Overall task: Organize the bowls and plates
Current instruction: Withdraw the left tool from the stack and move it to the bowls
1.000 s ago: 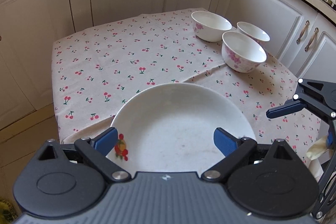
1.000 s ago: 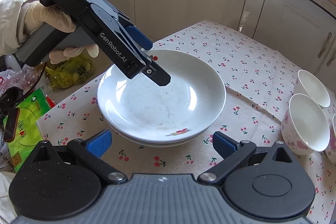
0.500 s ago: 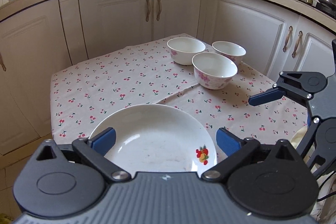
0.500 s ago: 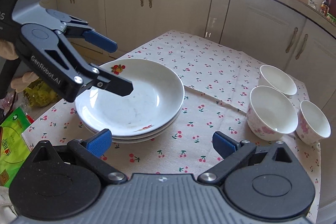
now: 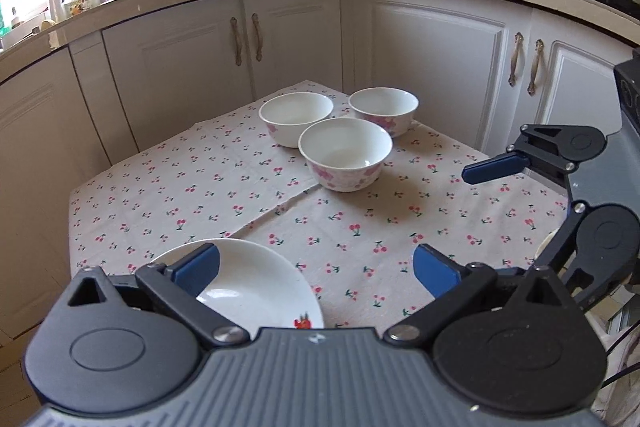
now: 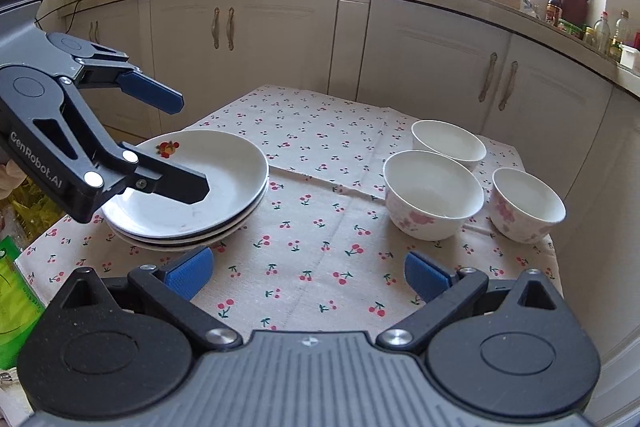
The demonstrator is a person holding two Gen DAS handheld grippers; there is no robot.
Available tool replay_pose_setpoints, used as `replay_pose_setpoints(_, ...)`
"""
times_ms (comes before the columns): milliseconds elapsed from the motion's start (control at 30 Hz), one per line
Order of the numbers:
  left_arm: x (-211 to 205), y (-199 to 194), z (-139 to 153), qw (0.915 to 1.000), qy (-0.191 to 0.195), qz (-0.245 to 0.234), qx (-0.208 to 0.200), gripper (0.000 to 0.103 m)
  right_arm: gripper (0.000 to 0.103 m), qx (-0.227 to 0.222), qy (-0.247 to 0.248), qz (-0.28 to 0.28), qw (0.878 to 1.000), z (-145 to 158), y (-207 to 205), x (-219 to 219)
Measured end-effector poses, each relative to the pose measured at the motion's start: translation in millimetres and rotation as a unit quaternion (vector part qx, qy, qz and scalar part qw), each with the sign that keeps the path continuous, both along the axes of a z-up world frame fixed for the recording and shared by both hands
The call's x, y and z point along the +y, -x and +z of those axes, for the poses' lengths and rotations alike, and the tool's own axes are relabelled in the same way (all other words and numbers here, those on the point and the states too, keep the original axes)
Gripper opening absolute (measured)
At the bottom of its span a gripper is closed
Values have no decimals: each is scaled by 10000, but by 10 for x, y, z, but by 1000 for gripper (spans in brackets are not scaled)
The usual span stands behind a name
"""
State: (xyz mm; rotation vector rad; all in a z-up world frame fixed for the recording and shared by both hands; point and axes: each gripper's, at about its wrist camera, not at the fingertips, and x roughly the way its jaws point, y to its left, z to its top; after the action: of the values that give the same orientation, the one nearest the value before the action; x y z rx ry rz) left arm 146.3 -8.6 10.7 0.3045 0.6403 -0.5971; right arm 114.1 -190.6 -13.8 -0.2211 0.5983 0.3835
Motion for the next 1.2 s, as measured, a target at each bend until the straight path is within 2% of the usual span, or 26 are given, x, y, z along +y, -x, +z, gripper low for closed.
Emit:
replay_pose_setpoints(167,-308,90,0,9993,-218,-240,-170,102,103,-86,-83,-187,9998,5,35,-261)
replay_pose_setpoints(300,-476,108,39,9992,180,-275,-209,102,103,-113,-84,-295,9995,-6,40,-429)
replay_pose_setpoints(433,-639,82,32,9986,363,-270,-265,102,103,-164,-66,-385,9991,-5,58,-564)
replay_pose_setpoints(633,-717,-69,31,9958,830,-367,81,102,103,-222,81,-440,9988,-15,54,-656)
replay_pose_setpoints(967,-772,-365,156,9952,903,-346,132,102,103,-292,242,-443,9983,-5,-25,-632)
replay_pose_setpoints(1200,-799,-591,129,9956,878,-276,166,102,103,-293,302,-362,9985,-8,-153,-581)
